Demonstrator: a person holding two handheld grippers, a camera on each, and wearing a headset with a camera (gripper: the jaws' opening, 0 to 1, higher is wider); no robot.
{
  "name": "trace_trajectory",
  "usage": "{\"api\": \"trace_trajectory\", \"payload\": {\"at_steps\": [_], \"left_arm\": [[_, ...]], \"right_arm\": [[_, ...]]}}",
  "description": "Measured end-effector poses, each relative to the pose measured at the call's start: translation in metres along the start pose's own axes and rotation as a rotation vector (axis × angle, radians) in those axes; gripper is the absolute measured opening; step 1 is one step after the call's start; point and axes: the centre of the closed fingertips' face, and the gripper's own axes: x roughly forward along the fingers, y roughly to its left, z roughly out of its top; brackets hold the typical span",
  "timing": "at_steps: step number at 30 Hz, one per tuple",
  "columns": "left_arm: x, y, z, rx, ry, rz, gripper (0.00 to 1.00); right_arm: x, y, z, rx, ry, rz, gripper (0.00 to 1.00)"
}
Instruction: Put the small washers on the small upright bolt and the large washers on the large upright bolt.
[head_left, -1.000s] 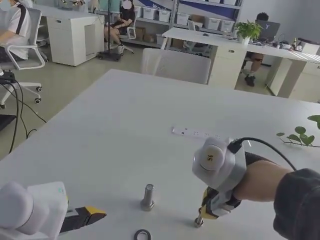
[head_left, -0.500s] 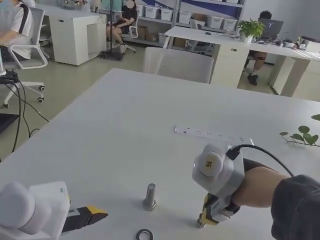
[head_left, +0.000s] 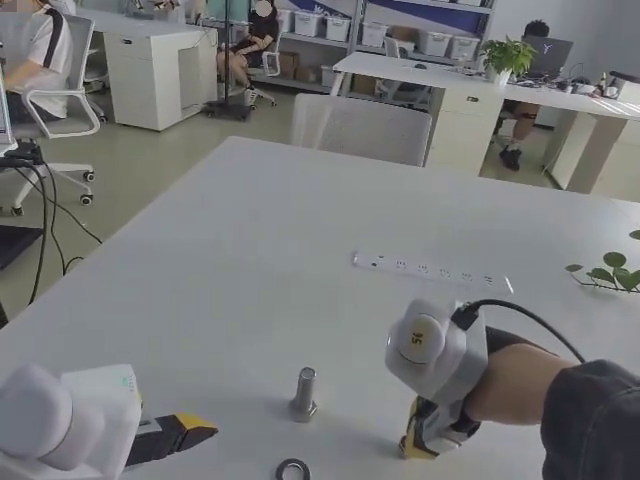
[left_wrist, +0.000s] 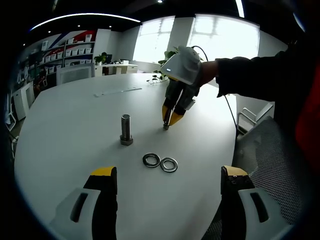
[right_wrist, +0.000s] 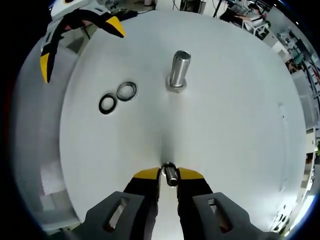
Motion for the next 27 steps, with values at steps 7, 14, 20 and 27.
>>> {"api": "trace_trajectory", "payload": {"at_steps": [7,14,20,27], "left_arm": [[-0.0005,0.0012,-0.0007,-0.001,0.002,0.001,0.85],[-0.0007,0.0019,-0.0004,0.001,0.000,0.002,0.85],[-0.0005,0.0021,-0.0007,0.000,-0.001,0.002,0.85],[-0.0001,0.0020,-0.0012,0.000,0.001,0.003,0.85]], "right_arm": [[0.0003,0.0006,0.0008,0.006,-0.004,0.003,0.14],[0.0006,0.0010,0.0010,0.008,-0.006,0.005,0.14],[0.0014,-0.0002,0.0013,0.013,-0.006,0.004,0.15],[0.0022,-0.0009,0.0018,0.018,-0.011,0.003,0.17]]}}
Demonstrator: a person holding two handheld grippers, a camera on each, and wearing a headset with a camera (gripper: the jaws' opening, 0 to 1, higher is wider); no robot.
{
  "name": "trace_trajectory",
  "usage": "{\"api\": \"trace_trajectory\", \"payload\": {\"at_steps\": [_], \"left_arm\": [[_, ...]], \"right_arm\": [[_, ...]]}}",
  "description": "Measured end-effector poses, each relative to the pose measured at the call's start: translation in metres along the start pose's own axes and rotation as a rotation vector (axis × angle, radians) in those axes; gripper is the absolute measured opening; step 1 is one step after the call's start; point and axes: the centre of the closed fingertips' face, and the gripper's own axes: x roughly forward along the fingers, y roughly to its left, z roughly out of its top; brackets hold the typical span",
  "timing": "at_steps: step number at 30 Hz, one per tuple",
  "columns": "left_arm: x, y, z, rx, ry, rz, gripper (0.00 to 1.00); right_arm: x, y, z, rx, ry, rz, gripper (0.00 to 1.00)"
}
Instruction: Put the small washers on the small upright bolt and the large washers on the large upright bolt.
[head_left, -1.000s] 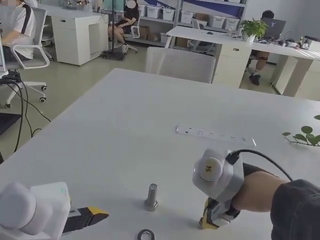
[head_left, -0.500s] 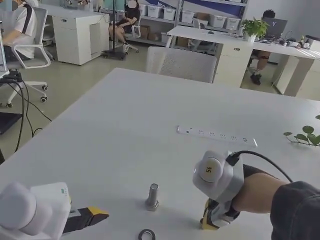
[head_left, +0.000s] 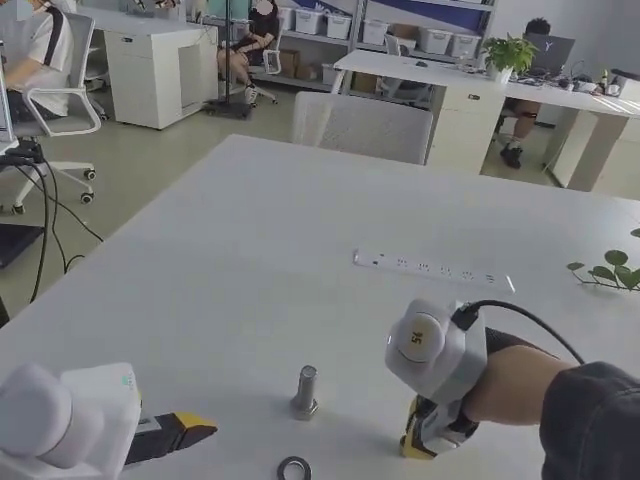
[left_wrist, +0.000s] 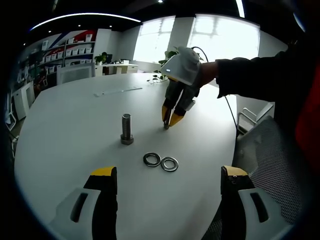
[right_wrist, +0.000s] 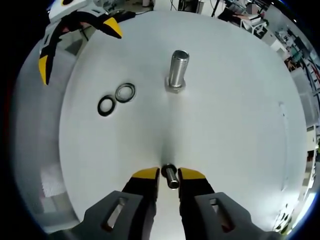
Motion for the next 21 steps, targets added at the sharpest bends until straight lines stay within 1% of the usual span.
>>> {"api": "trace_trajectory", "payload": {"at_steps": [8,21], "left_arm": [[0.0013,0.0002,-0.0010,0.000,0.002,-0.001,0.85],[0.0015,0.0002,-0.0002,0.001,0.001,-0.003,0.85]], "right_arm": [[-0.0002,-0.0014,-0.0013,0.011,-0.013,-0.001,0.22],[-0.0037,-0.0017,-0.0036,0.030,-0.021,-0.001,0.28]]}}
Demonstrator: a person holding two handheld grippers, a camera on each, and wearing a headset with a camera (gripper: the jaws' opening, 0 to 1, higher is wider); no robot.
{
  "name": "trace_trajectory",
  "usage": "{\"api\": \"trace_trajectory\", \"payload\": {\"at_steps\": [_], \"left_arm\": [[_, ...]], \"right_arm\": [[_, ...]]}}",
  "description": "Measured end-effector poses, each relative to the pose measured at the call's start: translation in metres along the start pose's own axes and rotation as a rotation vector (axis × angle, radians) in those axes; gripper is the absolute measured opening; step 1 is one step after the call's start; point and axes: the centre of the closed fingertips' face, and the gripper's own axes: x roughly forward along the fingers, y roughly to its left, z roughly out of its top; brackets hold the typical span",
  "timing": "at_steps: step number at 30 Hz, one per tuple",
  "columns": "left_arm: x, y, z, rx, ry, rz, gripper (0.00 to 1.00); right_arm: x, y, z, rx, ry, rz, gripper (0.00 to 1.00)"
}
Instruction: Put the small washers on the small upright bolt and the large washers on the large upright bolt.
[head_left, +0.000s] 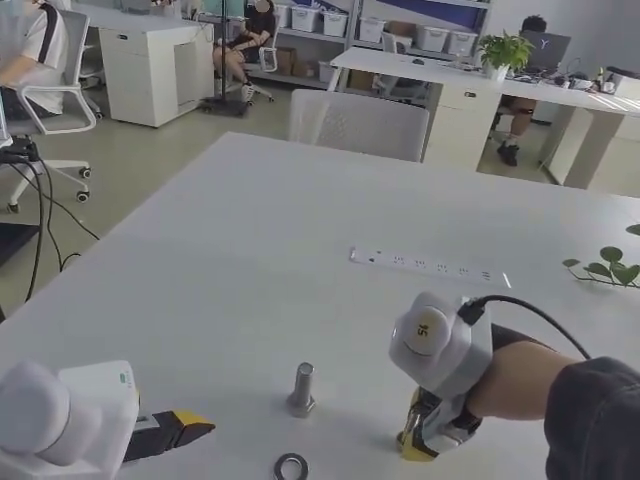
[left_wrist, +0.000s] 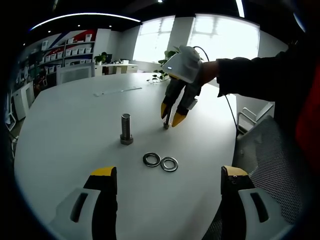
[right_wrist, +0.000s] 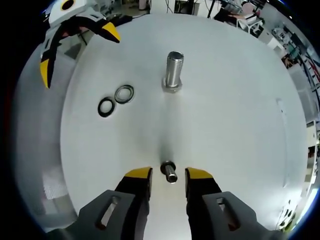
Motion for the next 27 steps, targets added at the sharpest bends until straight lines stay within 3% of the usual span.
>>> {"api": "trace_trajectory", "payload": {"at_steps": [2,6,17,27], "left_arm": [[0.000,0.000,0.000,0.001,0.000,0.000,0.85],[0.000,0.000,0.000,0.001,0.000,0.000,0.86],[0.000,-0.001,0.000,0.003,0.001,-0.004,0.86],[0.000,-0.002,0.000,0.008,0.001,-0.007,0.86]], "right_arm": [[-0.001,0.001,0.004,0.014,-0.022,0.005,0.35],[-0.002,0.000,0.003,0.001,-0.011,-0.004,0.35],[-0.009,0.000,0.008,0.010,-0.045,-0.015,0.41],[-0.017,-0.002,0.002,0.024,-0.055,-0.037,0.42]]}}
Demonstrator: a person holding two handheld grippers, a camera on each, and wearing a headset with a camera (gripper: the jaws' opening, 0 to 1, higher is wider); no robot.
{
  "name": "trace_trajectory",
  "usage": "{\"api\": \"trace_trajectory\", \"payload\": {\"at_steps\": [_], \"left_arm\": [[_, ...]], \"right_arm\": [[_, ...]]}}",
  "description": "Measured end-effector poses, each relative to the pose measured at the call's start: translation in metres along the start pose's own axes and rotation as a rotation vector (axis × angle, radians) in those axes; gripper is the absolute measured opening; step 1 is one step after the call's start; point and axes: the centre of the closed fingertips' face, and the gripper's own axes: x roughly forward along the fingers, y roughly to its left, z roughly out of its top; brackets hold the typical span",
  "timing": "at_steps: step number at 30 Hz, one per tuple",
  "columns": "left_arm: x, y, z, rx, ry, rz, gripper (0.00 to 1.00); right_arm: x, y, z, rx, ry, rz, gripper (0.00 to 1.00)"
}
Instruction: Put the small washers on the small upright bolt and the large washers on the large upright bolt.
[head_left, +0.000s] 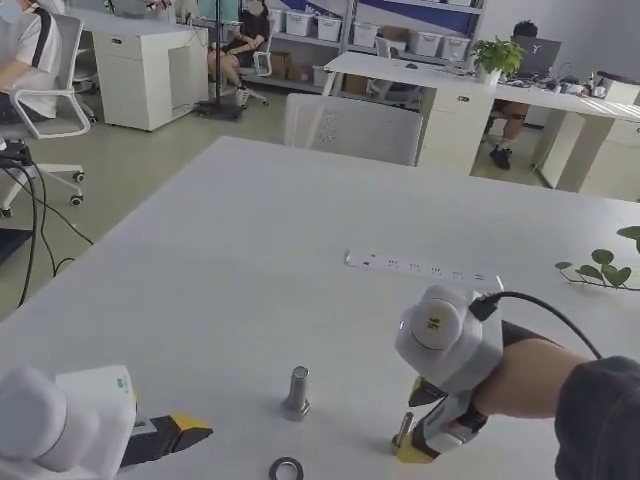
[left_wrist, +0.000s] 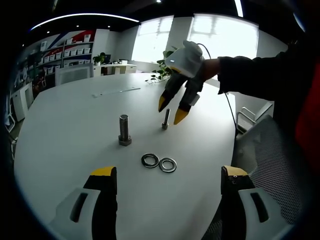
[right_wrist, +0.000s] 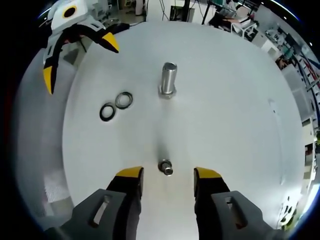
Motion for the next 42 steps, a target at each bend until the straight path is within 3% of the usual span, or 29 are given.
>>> {"api": "trace_trajectory", "payload": {"at_steps": [21,32,42], "left_arm": [[0.000,-0.002,0.004,0.010,-0.004,-0.005,0.86],[0.000,-0.003,0.007,0.019,-0.011,-0.008,0.86],[0.000,-0.005,0.008,0.028,-0.013,-0.009,0.86]], "right_arm": [[-0.012,0.016,-0.026,0.052,-0.006,-0.013,0.43],[-0.016,0.038,-0.032,0.058,-0.010,-0.006,0.42],[-0.013,0.071,-0.029,0.045,-0.017,0.024,0.42]]}}
